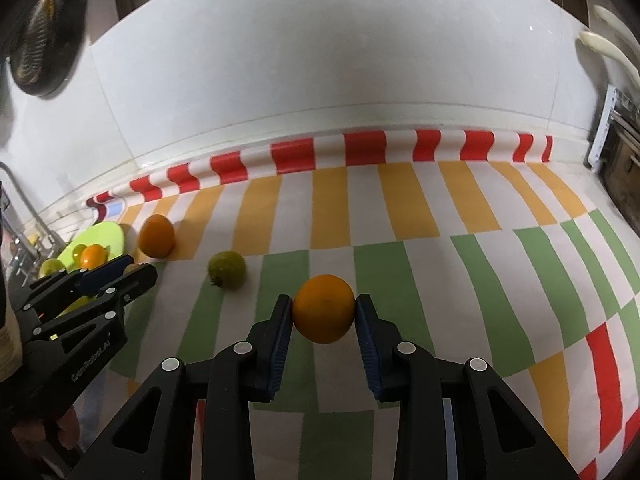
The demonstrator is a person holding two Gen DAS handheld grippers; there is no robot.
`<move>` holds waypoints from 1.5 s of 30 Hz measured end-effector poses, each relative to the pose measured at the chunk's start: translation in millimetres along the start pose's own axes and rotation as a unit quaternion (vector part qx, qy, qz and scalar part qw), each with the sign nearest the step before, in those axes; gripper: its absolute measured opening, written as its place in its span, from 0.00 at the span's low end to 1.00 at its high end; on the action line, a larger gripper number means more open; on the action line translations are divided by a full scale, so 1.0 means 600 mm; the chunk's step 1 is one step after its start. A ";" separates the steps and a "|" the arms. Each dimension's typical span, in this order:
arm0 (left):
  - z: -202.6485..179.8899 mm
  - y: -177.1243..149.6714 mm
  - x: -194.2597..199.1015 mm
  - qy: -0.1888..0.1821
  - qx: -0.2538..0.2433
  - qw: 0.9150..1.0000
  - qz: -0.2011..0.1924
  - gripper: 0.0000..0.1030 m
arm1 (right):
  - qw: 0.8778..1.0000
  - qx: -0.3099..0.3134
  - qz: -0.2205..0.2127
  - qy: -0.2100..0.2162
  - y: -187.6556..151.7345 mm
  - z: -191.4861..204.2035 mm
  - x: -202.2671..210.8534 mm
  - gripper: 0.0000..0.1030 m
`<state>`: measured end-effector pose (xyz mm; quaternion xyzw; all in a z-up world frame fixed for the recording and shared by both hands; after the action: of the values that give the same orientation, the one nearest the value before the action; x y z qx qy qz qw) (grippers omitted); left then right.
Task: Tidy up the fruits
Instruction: 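Carry the yellow-brown fruit with the left tool while the right tool carries the orange to the plate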
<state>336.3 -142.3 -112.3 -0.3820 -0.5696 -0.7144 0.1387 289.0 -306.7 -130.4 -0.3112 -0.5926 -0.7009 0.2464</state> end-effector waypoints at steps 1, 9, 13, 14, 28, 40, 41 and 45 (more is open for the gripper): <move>-0.001 0.001 0.006 -0.002 -0.001 1.000 -0.002 0.25 | 1.000 0.003 -0.002 0.001 0.000 0.002 0.005 0.32; -0.004 -0.001 0.077 -0.008 0.001 1.000 -0.029 0.25 | 0.999 0.022 -0.018 0.019 -0.002 0.027 0.058 0.32; -0.001 -0.004 0.112 -0.007 0.005 0.999 -0.042 0.25 | 0.999 0.032 -0.026 0.028 -0.003 0.039 0.087 0.32; 0.001 -0.006 0.122 -0.007 0.007 0.999 -0.046 0.25 | 0.998 0.036 -0.028 0.031 -0.003 0.042 0.094 0.32; 0.012 -0.046 0.230 0.001 0.022 0.997 -0.077 0.25 | 0.993 0.072 -0.063 0.066 -0.007 0.091 0.186 0.32; 0.053 -0.090 0.298 0.022 0.043 0.995 -0.089 0.25 | 0.987 0.104 -0.075 0.096 -0.038 0.156 0.230 0.32; 0.057 -0.093 0.304 0.024 0.045 0.995 -0.090 0.25 | 0.987 0.106 -0.077 0.098 -0.039 0.162 0.233 0.32; 0.078 -0.106 0.323 0.031 0.047 0.994 -0.093 0.25 | 0.984 0.115 -0.083 0.106 -0.044 0.189 0.245 0.32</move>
<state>184.6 -33.8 -18.1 -0.2979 -0.6311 -0.7081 0.1073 185.6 -187.2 -29.7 -0.1547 -0.6636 -0.6749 0.2833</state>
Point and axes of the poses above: each gripper's, at about its wrist camera, not at the fingertips, and x roughly against the way its jaws point, z to its left, y to its top, the point moved 1 cm from there along -x, roughly the way its jaws point, and after that the axes turned 1 degree about x, right-handed, at the moved point
